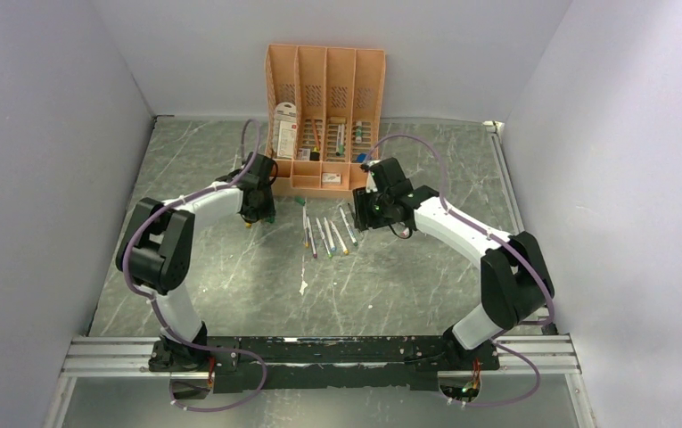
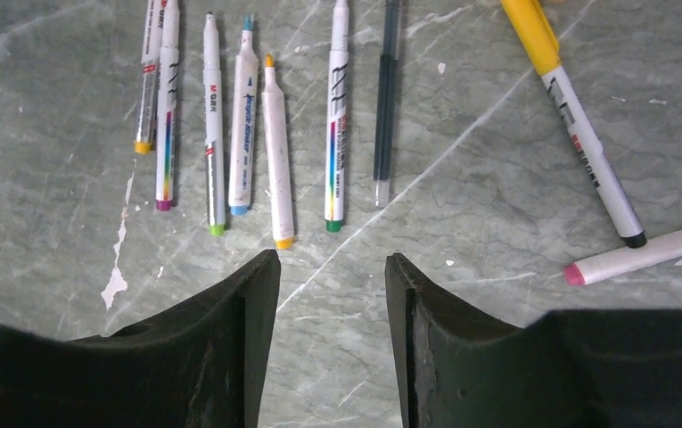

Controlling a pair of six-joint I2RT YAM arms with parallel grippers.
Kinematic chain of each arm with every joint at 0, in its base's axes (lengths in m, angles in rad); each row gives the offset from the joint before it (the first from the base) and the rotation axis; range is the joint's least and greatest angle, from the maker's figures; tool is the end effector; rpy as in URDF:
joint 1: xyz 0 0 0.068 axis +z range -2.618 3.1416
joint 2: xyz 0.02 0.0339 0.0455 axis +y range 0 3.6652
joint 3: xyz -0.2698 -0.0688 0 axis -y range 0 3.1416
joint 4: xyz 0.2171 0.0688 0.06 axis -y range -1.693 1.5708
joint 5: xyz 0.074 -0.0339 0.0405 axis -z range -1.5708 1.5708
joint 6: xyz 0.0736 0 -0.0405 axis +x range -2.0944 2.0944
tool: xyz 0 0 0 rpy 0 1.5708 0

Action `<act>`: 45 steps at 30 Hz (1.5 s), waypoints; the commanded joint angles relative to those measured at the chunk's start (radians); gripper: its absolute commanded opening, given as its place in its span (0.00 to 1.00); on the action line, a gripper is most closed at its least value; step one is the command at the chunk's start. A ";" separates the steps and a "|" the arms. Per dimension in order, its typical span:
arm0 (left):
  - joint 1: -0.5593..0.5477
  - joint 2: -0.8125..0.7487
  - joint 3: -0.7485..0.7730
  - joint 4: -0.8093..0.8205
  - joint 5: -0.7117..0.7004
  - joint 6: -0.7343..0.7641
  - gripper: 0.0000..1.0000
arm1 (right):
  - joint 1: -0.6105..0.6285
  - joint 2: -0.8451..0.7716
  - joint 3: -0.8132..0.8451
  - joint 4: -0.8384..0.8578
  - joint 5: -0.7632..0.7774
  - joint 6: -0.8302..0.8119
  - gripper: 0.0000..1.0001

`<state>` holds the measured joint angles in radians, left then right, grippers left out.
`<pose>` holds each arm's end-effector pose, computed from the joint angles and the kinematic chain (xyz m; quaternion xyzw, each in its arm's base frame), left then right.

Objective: Open the pen caps

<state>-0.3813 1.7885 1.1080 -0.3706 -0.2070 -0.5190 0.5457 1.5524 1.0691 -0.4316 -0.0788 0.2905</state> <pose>0.3373 -0.1189 0.1602 -0.0926 0.9572 -0.0213 0.2735 0.2748 0.1736 0.2187 -0.1330 0.9367 0.1648 0.2790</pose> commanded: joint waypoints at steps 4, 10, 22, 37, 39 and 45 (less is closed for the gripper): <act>-0.011 -0.121 0.039 -0.052 0.037 -0.008 0.48 | -0.045 -0.037 0.004 -0.008 -0.011 -0.029 0.48; -0.056 -0.255 -0.004 -0.024 0.123 -0.061 0.55 | -0.092 -0.002 0.024 -0.017 -0.017 -0.037 0.48; -0.145 -0.430 -0.043 0.008 0.258 -0.115 0.99 | -0.109 0.128 0.130 -0.018 0.016 -0.021 0.48; -0.270 -0.532 -0.161 0.115 0.303 -0.203 1.00 | -0.235 0.169 0.179 0.004 0.064 -0.040 0.50; -0.281 -0.532 -0.174 0.138 0.318 -0.217 1.00 | -0.253 0.184 0.177 0.015 0.053 -0.045 0.50; -0.321 -0.493 -0.160 0.193 0.326 -0.253 1.00 | -0.271 0.272 0.214 0.016 0.030 -0.075 0.51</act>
<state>-0.6746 1.2755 0.9333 -0.2657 0.0822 -0.7357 0.2821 1.7622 1.2423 -0.4240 -0.0368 0.2497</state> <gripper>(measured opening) 0.994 0.505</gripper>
